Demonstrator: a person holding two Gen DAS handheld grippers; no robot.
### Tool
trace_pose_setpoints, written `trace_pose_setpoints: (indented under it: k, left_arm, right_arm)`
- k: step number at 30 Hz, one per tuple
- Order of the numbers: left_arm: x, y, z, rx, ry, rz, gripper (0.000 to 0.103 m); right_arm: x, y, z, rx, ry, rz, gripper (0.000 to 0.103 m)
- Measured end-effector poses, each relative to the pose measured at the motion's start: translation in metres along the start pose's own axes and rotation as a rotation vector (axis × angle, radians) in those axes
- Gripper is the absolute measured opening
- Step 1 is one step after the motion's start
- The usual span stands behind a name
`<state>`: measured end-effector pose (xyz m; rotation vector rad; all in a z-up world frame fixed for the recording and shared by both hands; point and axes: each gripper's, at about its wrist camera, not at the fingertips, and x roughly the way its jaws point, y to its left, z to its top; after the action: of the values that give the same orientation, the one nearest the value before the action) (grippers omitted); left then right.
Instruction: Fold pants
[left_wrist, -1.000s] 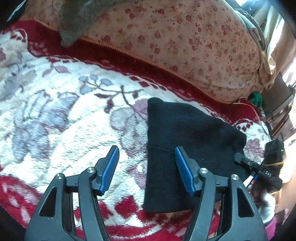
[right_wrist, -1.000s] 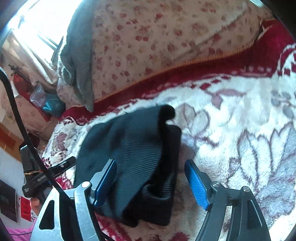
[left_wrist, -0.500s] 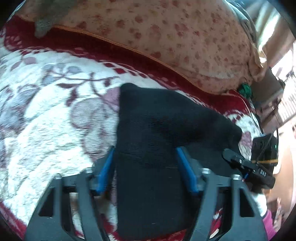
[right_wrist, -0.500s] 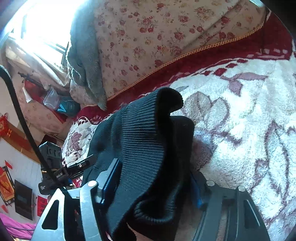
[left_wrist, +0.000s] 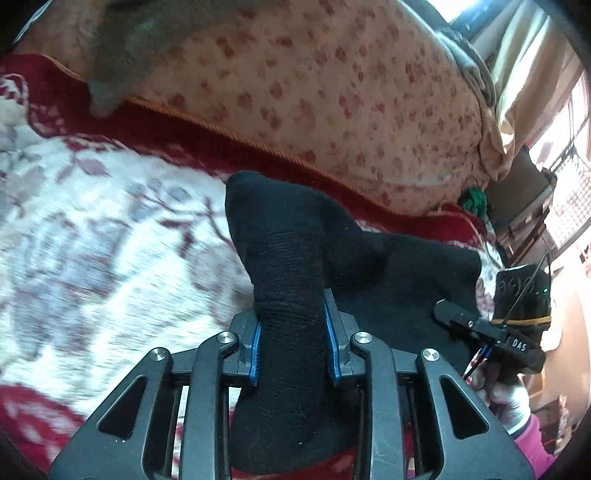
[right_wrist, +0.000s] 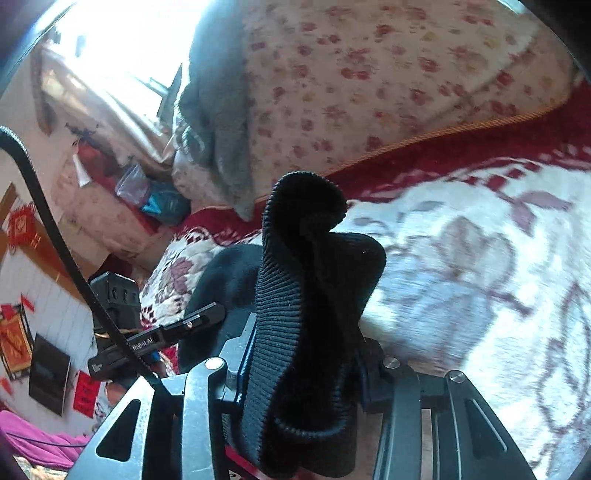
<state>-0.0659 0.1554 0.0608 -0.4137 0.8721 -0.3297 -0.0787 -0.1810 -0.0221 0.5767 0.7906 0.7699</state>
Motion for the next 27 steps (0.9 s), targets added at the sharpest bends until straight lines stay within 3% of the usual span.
trace_pose_setpoints:
  k: [8, 16, 20, 22, 27]
  left_arm:
    - [-0.065, 0.055, 0.016, -0.025, -0.092, 0.127, 0.026]
    - [-0.095, 0.131, 0.008, -0.132, -0.1, 0.238, 0.026]
    - [-0.087, 0.16, -0.003, -0.191, -0.076, 0.258, 0.026]
    - [-0.084, 0.167, -0.008, -0.213, -0.07, 0.242, 0.027]
    - [-0.081, 0.168, -0.01, -0.224, -0.088, 0.292, 0.049]
  right_arm:
    - [0.065, 0.058, 0.013, -0.049, 0.052, 0.117, 0.041]
    - [0.152, 0.099, 0.004, -0.054, 0.159, 0.17, 0.041]
    - [0.189, 0.105, -0.005, -0.042, 0.206, 0.145, 0.041]
    - [0.198, 0.105, -0.009, -0.056, 0.209, 0.08, 0.043]
    - [0.199, 0.086, -0.007, -0.002, 0.243, 0.006, 0.055]
